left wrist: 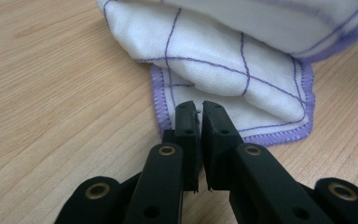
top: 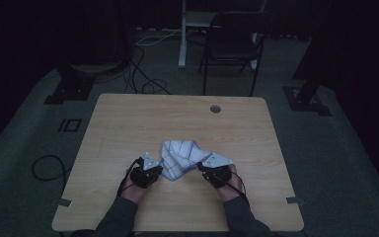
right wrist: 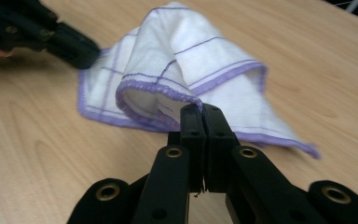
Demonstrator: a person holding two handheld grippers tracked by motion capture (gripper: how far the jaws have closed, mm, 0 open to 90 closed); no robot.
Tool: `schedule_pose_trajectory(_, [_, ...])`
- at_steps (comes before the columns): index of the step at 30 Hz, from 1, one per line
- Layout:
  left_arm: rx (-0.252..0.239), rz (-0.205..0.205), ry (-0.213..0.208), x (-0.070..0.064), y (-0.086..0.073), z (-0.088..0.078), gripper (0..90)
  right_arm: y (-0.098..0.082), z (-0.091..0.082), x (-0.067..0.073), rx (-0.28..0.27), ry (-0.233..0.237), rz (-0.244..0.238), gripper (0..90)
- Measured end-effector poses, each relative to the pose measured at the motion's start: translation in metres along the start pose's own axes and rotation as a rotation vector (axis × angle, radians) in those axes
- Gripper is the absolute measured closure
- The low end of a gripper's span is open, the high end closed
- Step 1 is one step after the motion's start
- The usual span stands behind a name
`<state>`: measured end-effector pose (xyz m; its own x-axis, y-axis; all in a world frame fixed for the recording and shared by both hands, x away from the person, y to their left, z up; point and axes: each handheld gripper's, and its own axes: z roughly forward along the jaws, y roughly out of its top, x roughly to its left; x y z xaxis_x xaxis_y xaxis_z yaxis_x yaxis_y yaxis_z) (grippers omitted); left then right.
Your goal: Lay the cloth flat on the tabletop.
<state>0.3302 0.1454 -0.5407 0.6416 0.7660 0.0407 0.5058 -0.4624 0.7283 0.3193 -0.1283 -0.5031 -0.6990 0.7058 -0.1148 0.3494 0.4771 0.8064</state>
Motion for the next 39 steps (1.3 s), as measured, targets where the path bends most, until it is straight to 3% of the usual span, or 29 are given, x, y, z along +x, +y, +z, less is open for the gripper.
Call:
schedule_pose_trajectory(10, [0.005,-0.008,0.013,0.005,-0.001,-0.001,87.9,-0.002,-0.012,-0.016,-0.024,-0.051,0.038,89.6])
schedule_pose_trajectory(24, [0.028,-0.023,0.095,0.020,-0.002,-0.005,88.7,-0.004,-0.025,-0.032,-0.048,-0.107,0.068,89.6])
schedule_pose_trajectory(39, [0.045,-0.096,0.167,0.048,-0.008,-0.011,88.9,-0.008,-0.040,-0.049,-0.068,-0.163,0.097,89.6])
